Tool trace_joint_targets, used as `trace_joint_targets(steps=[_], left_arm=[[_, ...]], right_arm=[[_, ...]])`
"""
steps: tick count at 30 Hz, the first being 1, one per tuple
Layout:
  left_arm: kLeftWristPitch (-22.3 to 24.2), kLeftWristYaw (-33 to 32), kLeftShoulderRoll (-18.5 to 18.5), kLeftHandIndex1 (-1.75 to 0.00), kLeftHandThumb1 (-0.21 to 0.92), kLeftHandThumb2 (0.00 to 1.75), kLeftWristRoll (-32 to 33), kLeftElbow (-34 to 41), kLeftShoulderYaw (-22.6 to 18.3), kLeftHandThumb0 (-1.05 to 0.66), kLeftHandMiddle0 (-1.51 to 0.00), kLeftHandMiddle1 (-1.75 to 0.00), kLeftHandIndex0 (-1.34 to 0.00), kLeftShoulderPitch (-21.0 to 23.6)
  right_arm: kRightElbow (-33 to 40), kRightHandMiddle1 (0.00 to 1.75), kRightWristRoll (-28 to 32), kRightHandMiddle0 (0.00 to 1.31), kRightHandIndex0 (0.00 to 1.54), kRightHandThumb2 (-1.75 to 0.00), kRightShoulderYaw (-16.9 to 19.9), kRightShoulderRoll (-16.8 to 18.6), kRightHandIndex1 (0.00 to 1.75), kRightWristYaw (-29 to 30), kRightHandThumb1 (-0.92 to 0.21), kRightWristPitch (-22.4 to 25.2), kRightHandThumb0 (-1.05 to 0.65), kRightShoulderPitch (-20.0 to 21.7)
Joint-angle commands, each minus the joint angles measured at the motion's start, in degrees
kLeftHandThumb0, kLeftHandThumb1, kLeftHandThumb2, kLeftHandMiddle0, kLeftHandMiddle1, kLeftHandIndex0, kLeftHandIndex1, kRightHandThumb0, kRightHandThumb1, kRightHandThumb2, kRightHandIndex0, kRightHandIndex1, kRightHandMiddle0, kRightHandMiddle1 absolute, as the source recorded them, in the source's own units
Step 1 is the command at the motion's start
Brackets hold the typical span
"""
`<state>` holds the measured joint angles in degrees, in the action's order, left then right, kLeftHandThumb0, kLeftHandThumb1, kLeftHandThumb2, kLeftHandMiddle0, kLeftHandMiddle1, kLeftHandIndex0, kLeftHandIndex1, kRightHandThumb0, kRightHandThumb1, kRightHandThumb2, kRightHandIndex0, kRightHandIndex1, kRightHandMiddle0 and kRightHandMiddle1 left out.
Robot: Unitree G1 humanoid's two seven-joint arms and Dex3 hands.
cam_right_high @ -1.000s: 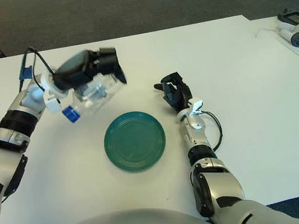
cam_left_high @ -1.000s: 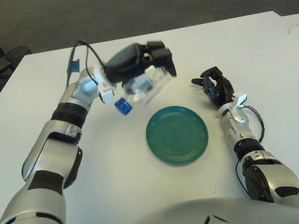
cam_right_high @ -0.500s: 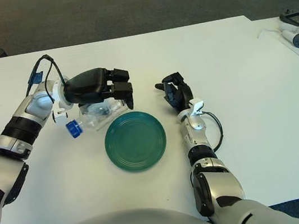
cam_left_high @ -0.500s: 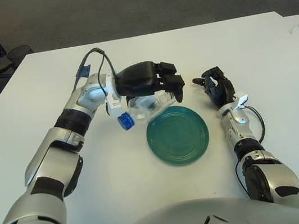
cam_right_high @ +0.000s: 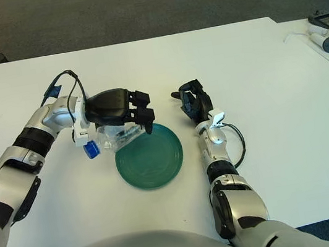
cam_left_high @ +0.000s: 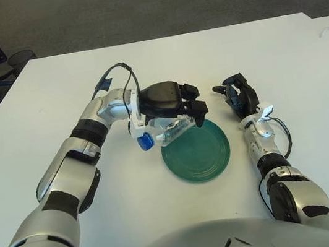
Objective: Put the bottle into the plate.
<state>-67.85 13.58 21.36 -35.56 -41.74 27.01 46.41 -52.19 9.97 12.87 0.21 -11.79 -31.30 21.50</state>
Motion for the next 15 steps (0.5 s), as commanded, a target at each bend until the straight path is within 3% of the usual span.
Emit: trace_joint_targets(steps=[1,9,15], left_arm=[[-2.1,-6.4,0.2,-1.75,-0.08,1.74,-4.9,-1.4,-0.8,0.00,-0.90,-1.69,-0.70,1.6],[-0.9,-9.6,0.0,-1.75,-0.09,1.75,-7.7,-1.6,0.2,0.00,-0.92,-1.67,-0.71,1.7],[0.9,-9.4,-2.0,-1.75,-0.09,1.75,-7.2,-2.6,1.2,0.00,-0.92,-1.67,-0.71,1.3]], right_arm=[[-5.4,1.71,-0.3,0.24,0.34,-0.53,-0.5,3.0,1.06,1.3,-0.89,3.7,-0.35,-7.7],[-4.9,1.71,-0.7,0.24,0.35,-0.53,-1.2,3.4,1.07,2.2,-0.89,2.9,-0.35,-7.9],[-4.7,1.72,-0.4,0.26,0.36,-0.59,-1.6,3.6,1.11,1.7,-0.85,3.4,-0.36,-7.9]])
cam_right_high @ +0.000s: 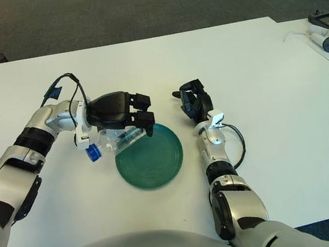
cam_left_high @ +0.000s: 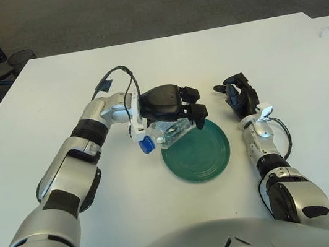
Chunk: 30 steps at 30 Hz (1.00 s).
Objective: Put the bottle into the plate.
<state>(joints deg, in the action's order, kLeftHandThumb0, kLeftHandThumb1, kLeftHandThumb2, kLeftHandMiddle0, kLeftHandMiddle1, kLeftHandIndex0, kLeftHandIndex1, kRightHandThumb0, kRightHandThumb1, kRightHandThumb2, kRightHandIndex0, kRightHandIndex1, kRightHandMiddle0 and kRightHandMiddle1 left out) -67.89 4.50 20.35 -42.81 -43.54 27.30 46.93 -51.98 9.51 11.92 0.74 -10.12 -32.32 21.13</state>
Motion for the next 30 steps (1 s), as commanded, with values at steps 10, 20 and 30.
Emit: trace_joint_targets(steps=[10,20,30], left_arm=[[4.7,-1.5,-3.7,-1.75,-0.11,1.75,-1.0,-1.8,2.8,0.00,-0.96,-1.60,-0.72,-0.6],[5.8,-5.0,-4.3,-1.75,-0.11,1.75,-3.6,-2.1,4.4,0.00,-0.96,-1.61,-0.72,0.5],[5.7,-14.9,-5.0,-1.75,-0.10,1.75,-10.5,-1.9,7.0,0.00,-0.94,-1.64,-0.72,2.7]], right_arm=[[-4.6,1.70,1.5,0.27,0.34,-0.56,0.2,3.1,1.11,-1.1,-0.86,6.1,-0.36,-7.7],[-4.6,1.71,0.8,0.25,0.33,-0.54,0.0,2.5,1.11,-0.6,-0.88,6.1,-0.35,-7.9],[-4.7,1.71,-1.4,0.29,0.24,-0.64,-0.8,2.0,1.02,3.7,-0.81,7.1,-0.36,-7.8]])
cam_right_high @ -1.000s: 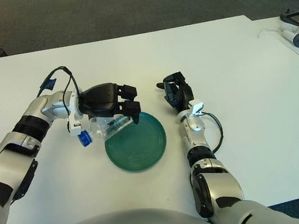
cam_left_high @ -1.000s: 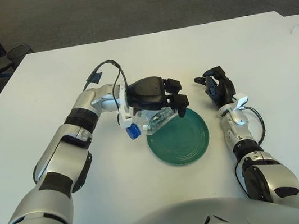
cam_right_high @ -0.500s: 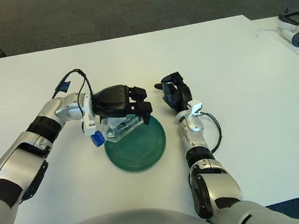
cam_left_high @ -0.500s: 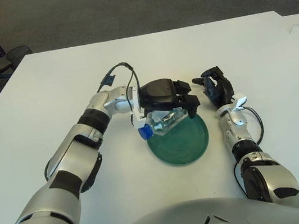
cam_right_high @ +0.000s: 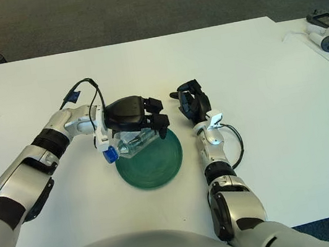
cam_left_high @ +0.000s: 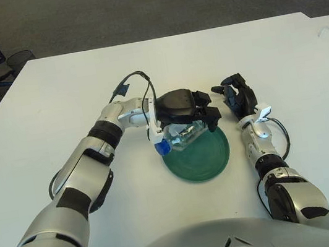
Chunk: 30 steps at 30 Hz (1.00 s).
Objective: Put the bottle into the plate.
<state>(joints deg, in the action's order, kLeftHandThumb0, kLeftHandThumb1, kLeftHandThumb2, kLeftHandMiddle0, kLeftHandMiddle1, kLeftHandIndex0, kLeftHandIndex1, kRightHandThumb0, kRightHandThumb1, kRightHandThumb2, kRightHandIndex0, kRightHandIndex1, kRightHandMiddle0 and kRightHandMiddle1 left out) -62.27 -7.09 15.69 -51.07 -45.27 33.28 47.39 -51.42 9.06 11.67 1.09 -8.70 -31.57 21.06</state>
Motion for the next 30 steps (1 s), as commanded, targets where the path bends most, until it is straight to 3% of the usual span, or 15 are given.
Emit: trace_joint_targets(steps=[1,8,17,26,27,28,29,30], left_arm=[[0.2,-4.1,-0.3,-1.75,-0.10,1.75,-2.8,-0.1,1.3,0.00,-0.94,-1.64,-0.72,2.3],[0.9,-7.3,-0.5,-1.75,-0.11,1.75,-5.3,0.0,3.1,0.00,-0.95,-1.62,-0.72,3.3],[1.9,-8.8,-0.6,-1.75,-0.12,1.75,-6.5,0.1,4.7,0.00,-0.97,-1.60,-0.73,3.8],[2.4,-6.7,-0.2,-1.75,-0.12,1.75,-1.4,0.9,2.9,0.00,-0.97,-1.58,-0.74,0.8],[2.3,-7.1,-0.2,-1.71,-0.10,1.74,-0.9,0.8,2.6,-0.01,-0.92,-1.64,-0.75,0.3],[1.3,-9.3,-0.9,-1.70,-0.09,1.73,-0.8,-0.5,2.5,-0.01,-0.90,-1.66,-0.76,0.1],[0.8,-12.6,-2.0,-1.63,-0.03,1.65,-1.5,-2.9,2.9,-0.01,-0.85,-1.69,-0.73,0.0],[0.5,-14.8,-2.8,-1.61,0.02,1.60,-2.1,-4.6,3.2,-0.01,-0.82,-1.70,-0.70,0.0]], right_arm=[[-5.2,1.71,-1.2,0.29,0.23,-0.64,-0.7,1.6,1.02,2.7,-0.81,6.5,-0.36,-7.8],[-5.3,1.71,-2.1,0.30,0.19,-0.65,-0.7,1.7,0.93,6.1,-0.80,7.3,-0.36,-7.7],[-5.1,1.69,-1.9,0.27,0.18,-0.54,-0.7,1.9,0.91,7.4,-0.87,7.3,-0.35,-8.0],[-4.3,1.69,-0.9,0.28,0.17,-0.54,-0.4,2.3,0.97,6.4,-0.87,6.9,-0.36,-8.7],[-3.9,1.69,-0.5,0.26,0.17,-0.53,-0.3,2.4,0.97,6.0,-0.88,6.8,-0.35,-9.0],[-2.8,1.70,-5.0,0.26,0.17,-0.52,-2.7,1.3,0.97,9.3,-0.89,5.3,-0.35,-10.1],[1.5,1.71,-20.6,0.23,0.17,-0.52,-10.6,-3.4,0.96,21.1,-0.90,8.0,-0.35,-12.1],[4.7,1.72,-32.1,0.22,0.19,-0.52,-16.4,-6.8,0.93,29.8,-0.90,10.2,-0.35,-13.5]])
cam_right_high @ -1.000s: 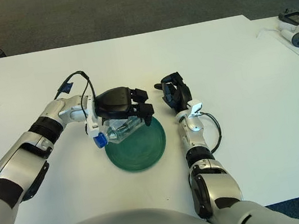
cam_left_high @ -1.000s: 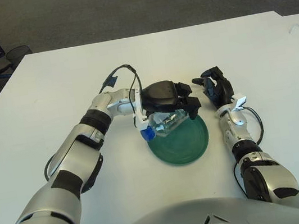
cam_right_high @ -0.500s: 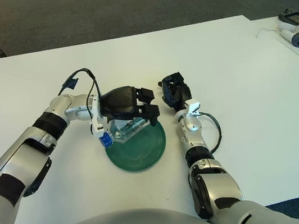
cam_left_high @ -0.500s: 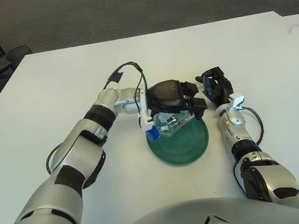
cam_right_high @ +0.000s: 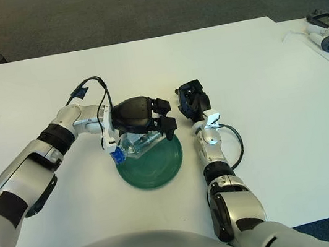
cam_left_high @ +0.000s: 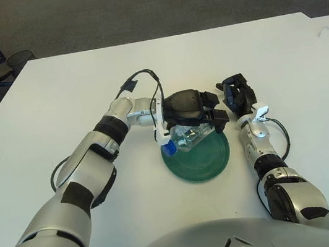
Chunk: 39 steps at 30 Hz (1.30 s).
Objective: Put the bottle into the plate.
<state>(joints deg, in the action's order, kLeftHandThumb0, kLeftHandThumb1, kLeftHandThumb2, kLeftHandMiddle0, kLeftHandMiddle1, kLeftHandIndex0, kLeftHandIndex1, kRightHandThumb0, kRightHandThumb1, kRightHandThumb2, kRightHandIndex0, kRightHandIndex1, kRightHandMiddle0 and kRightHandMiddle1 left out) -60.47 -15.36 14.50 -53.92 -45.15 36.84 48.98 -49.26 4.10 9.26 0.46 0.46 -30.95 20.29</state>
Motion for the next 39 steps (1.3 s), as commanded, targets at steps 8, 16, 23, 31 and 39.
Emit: trace_joint_targets(steps=[8,16,23,31,39], left_arm=[[-2.5,-10.0,-1.0,-1.37,0.80,0.89,-1.1,-5.9,0.8,-0.77,-0.18,-1.34,-0.11,-1.8],[-1.2,-12.2,2.9,-0.47,0.92,0.98,-7.4,-2.1,3.9,-1.03,-0.02,-0.28,0.00,-2.2],[0.8,-13.3,4.3,-0.22,0.92,1.04,-11.3,-0.4,5.5,-1.05,0.00,-0.07,0.00,-0.5],[1.5,-14.0,5.0,-0.12,0.92,1.07,-11.3,0.4,6.2,-1.05,0.00,0.00,0.00,0.0],[2.6,-15.2,5.3,-0.08,0.92,1.08,-12.3,1.3,6.7,-1.05,0.00,0.00,0.00,-0.3]], right_arm=[[18.6,1.24,-45.6,0.06,0.22,-0.72,-18.3,-11.5,0.74,29.6,-0.92,21.2,-0.50,-18.1],[52.9,0.54,-53.7,0.00,0.13,-0.98,-11.1,-12.7,0.25,6.8,-0.92,23.1,-0.71,-33.7],[43.2,0.37,-52.6,0.00,0.06,-1.01,-16.2,-11.1,0.15,8.9,-0.92,26.1,-0.75,-30.5],[5.8,0.25,-8.8,0.00,0.03,-1.08,-2.7,0.0,0.05,-13.2,-0.92,0.2,-0.75,-15.2],[2.2,0.24,1.4,0.00,0.03,-1.09,0.9,1.3,0.03,-22.0,-0.92,-4.6,-0.73,-14.8]])
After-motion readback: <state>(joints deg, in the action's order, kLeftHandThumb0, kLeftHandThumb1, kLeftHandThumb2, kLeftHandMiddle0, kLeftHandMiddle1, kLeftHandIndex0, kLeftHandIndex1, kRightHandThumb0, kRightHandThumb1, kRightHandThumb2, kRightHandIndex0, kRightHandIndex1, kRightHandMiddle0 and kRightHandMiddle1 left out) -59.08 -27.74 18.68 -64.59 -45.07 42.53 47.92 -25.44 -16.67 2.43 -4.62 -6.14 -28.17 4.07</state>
